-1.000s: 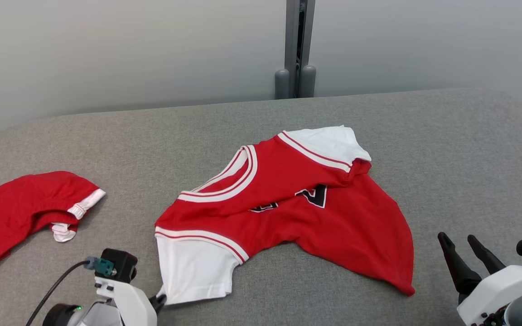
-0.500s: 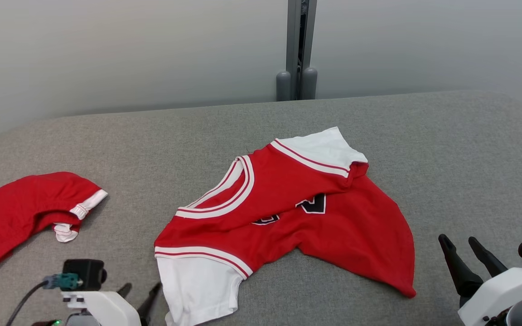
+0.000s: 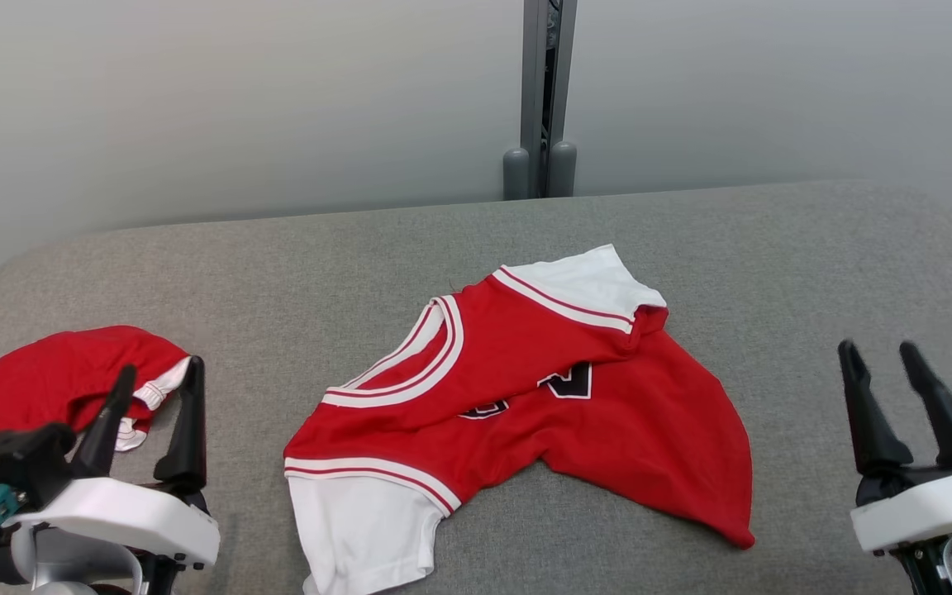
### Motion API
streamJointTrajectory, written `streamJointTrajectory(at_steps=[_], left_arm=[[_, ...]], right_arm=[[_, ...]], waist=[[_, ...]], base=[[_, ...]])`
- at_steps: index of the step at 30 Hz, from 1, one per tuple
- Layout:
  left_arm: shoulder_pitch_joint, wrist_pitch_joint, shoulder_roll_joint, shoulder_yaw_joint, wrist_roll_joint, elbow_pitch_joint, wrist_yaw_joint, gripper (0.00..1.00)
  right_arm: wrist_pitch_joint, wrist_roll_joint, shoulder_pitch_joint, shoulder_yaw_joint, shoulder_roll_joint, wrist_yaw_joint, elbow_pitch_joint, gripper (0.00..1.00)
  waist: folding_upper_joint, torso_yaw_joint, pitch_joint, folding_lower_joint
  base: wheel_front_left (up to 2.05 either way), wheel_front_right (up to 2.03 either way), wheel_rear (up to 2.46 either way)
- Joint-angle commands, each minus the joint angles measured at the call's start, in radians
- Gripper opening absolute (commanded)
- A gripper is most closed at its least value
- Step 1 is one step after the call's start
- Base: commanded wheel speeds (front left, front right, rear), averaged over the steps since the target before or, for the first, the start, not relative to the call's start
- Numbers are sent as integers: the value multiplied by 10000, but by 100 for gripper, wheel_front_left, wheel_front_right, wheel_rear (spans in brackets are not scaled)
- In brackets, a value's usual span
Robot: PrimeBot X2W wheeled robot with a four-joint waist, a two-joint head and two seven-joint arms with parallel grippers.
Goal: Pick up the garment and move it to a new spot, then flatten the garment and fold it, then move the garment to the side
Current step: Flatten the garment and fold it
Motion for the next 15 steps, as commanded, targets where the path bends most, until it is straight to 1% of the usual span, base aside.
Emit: streamJointTrajectory(at_steps=[1, 4, 5, 8, 10, 12, 15], left_arm=[[-111, -305, -2, 110, 131, -7, -32, 100], [55, -1010, -209, 240, 169, 23, -87, 100], [55, -1010, -209, 240, 169, 23, -87, 100], [314, -1612, -393, 296, 234, 282, -102, 100], [516, -1797, -583, 149, 281, 457, -137, 100], [652, -1905, -553, -13, 455, 704, -220, 100], [705, -2039, -680, -182, 568, 986, -305, 100]], right_arm=[[-238, -98, -111, -2, -52, 1, -166, 100], [-659, -302, -101, 41, -17, 1, -431, 100], [-659, -302, -101, 41, -17, 1, -431, 100], [-986, -629, 198, 75, 47, 1, -350, 100], [-1158, -818, 420, 90, 117, 1, -147, 100], [-1323, -851, 584, 101, 225, 1, 53, 100], [-1495, -927, 684, 191, 265, 1, 309, 100]], waist=[[0, -1, -27, 0], [0, 16, -80, 0], [0, 16, -80, 0], [0, 68, -118, 0], [0, 107, -137, 0], [0, 118, -131, 0], [0, 116, -134, 0]], base=[[0, 0, 0], [0, 0, 0], [0, 0, 0], [0, 0, 0], [0, 0, 0], [0, 0, 0], [0, 0, 0]])
